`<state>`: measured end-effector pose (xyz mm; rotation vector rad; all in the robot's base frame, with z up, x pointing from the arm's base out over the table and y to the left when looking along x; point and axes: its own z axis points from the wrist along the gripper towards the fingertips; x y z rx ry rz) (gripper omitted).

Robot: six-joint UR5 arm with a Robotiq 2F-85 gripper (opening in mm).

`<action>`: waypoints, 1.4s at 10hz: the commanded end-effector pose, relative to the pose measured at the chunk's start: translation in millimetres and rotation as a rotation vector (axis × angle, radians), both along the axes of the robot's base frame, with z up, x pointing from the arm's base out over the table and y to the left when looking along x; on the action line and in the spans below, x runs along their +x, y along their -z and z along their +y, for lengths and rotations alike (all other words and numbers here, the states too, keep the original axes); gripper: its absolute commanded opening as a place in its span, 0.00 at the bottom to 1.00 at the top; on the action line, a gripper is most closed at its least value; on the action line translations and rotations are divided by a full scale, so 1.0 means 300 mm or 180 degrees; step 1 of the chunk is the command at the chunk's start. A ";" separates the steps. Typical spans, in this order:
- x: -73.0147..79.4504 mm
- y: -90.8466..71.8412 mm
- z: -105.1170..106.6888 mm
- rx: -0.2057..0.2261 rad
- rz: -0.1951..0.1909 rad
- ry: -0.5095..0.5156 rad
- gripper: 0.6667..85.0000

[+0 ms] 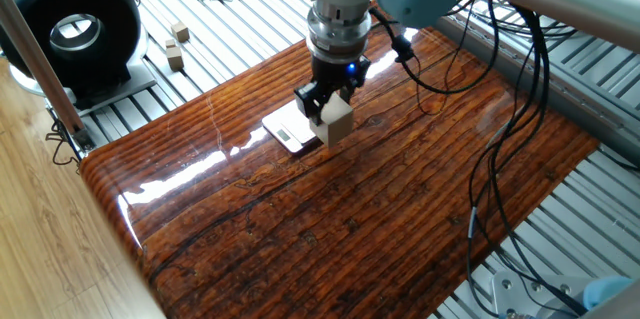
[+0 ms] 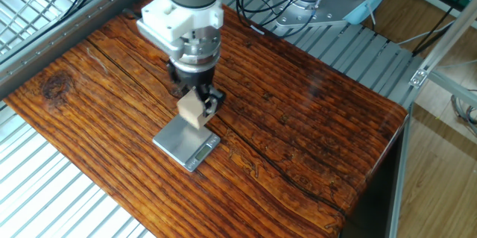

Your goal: Remove the object from the scale

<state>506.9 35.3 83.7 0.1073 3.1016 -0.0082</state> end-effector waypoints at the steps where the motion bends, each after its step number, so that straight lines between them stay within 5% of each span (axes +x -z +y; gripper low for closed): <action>1: -0.068 -0.003 0.009 0.0039 0.0188 0.0066 0.35; 5: -0.083 0.096 0.001 0.0029 0.0291 0.0023 0.35; 9: -0.117 0.087 -0.010 -0.0004 0.0408 -0.0017 0.35; 14: -0.111 0.115 0.001 0.0094 0.0384 -0.0063 0.40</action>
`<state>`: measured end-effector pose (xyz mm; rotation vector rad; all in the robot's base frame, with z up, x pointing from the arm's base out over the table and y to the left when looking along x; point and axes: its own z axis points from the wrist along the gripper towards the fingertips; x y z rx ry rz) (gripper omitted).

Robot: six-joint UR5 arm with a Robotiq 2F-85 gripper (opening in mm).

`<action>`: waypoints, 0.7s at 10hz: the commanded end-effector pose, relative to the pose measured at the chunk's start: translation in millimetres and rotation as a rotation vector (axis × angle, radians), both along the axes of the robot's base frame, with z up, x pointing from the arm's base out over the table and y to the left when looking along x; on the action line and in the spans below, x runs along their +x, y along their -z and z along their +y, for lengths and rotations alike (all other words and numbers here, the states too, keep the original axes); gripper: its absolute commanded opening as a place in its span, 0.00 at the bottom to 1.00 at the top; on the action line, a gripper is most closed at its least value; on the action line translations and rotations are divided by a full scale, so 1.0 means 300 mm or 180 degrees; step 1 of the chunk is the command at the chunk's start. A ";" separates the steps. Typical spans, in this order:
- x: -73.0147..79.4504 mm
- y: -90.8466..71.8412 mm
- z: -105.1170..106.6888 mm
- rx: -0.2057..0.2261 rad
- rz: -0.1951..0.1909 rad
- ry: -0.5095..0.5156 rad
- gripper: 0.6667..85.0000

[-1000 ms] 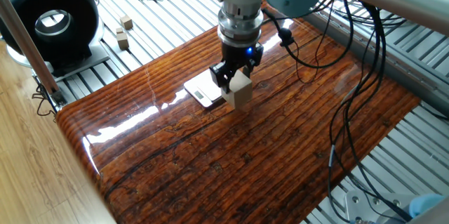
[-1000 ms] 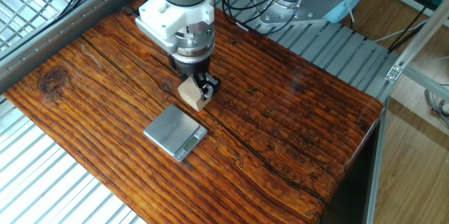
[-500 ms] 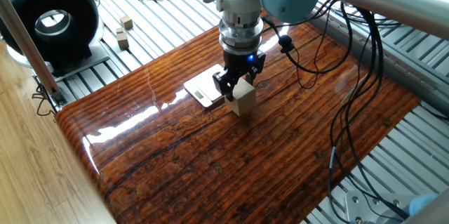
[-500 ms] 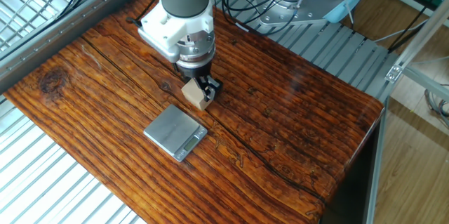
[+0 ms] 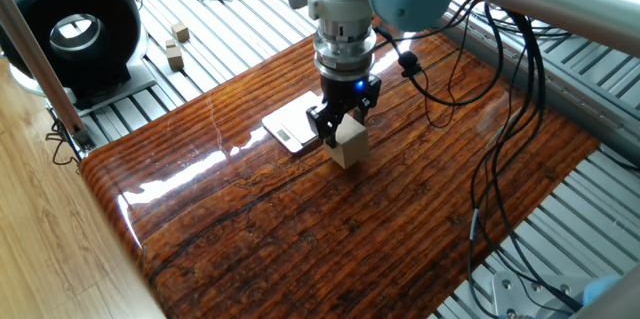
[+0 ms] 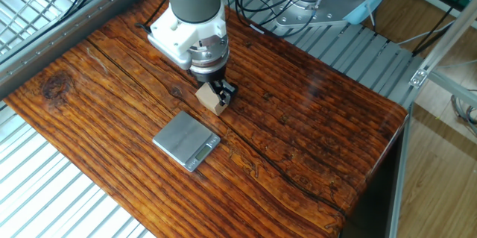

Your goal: Remove the object from the scale

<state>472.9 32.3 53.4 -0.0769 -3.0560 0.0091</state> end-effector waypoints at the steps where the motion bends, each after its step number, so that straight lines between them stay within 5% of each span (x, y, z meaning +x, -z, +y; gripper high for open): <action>1: -0.001 0.013 0.006 0.0068 0.0004 0.0011 0.40; 7: -0.007 0.013 0.011 0.0093 0.0028 0.0001 0.54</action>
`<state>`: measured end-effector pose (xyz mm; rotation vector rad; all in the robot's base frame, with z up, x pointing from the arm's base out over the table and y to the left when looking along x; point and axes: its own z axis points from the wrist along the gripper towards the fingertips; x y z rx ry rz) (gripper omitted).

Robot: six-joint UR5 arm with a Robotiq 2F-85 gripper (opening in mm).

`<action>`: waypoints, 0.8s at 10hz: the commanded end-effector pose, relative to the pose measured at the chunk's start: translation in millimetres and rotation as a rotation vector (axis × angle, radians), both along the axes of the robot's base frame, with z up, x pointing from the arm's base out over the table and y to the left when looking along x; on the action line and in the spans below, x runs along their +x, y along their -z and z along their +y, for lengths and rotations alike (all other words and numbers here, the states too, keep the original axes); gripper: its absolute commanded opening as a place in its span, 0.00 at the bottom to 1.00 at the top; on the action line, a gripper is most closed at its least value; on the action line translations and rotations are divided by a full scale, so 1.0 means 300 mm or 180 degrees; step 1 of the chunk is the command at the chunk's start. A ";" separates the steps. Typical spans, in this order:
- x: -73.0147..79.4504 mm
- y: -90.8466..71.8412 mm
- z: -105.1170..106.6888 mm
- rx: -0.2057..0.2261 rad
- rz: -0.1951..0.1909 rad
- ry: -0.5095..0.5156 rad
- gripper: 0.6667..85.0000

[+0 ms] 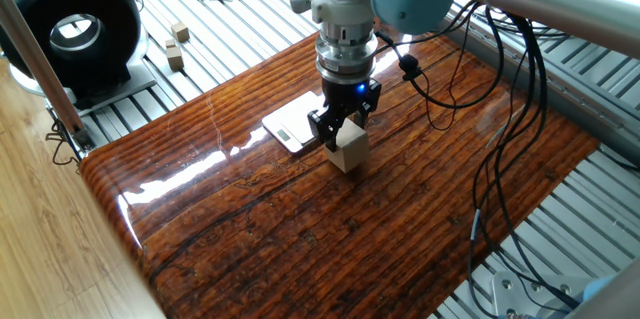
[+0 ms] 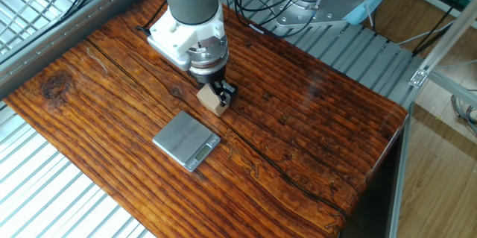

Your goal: Remove the object from the scale

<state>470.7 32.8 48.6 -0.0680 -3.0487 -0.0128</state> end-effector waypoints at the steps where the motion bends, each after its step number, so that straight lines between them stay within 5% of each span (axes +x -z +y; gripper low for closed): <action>1: -0.005 -0.004 0.021 0.0089 0.0025 0.0027 0.60; 8: -0.004 -0.004 0.010 0.0053 0.0020 -0.0002 0.70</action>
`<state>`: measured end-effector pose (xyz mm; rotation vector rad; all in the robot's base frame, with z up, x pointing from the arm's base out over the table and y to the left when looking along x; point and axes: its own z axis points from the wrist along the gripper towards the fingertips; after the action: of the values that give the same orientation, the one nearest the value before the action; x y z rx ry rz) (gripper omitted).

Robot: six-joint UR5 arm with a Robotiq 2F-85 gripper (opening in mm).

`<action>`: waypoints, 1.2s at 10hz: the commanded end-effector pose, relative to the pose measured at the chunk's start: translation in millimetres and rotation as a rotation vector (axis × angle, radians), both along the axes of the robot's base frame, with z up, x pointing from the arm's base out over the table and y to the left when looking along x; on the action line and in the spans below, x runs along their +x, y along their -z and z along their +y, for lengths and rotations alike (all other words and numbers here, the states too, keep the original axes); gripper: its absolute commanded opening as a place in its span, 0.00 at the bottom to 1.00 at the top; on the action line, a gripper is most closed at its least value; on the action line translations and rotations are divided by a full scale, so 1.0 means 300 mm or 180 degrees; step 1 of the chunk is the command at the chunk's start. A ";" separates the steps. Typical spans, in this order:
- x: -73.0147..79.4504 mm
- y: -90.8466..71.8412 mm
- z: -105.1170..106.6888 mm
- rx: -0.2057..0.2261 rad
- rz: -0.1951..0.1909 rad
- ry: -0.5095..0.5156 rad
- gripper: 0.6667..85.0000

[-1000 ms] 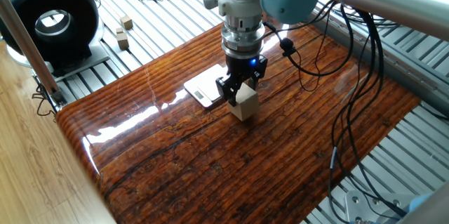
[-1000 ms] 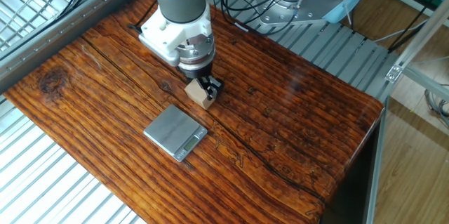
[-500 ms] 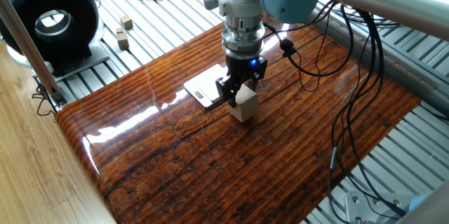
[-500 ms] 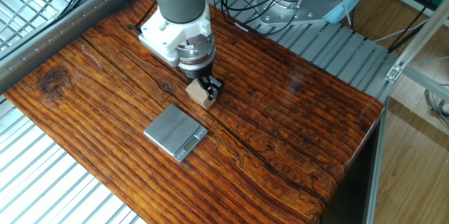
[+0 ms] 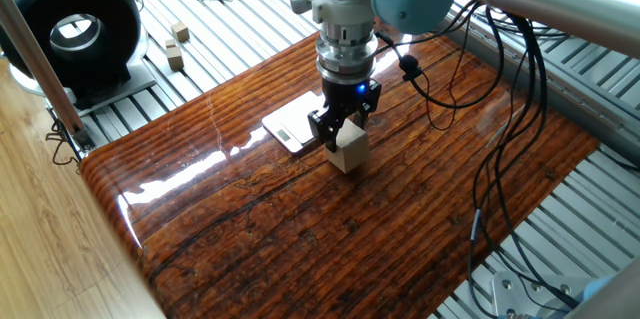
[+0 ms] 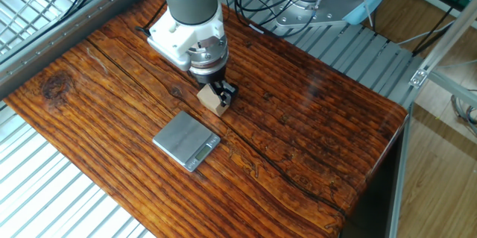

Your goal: Remove the object from the scale

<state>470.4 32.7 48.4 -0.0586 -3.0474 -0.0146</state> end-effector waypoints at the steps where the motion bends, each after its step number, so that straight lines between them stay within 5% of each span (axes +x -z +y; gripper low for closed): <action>1: -0.013 -0.006 0.023 0.0092 0.0055 0.0022 0.78; 7: 0.003 -0.021 -0.008 0.0033 0.0045 -0.0022 0.81; 10: 0.082 -0.115 0.011 0.0162 0.0024 -0.0051 0.81; 12: 0.174 -0.198 0.010 0.0183 -0.0150 -0.0158 0.80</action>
<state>498.8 32.3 82.8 -0.0087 -3.0574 -0.0620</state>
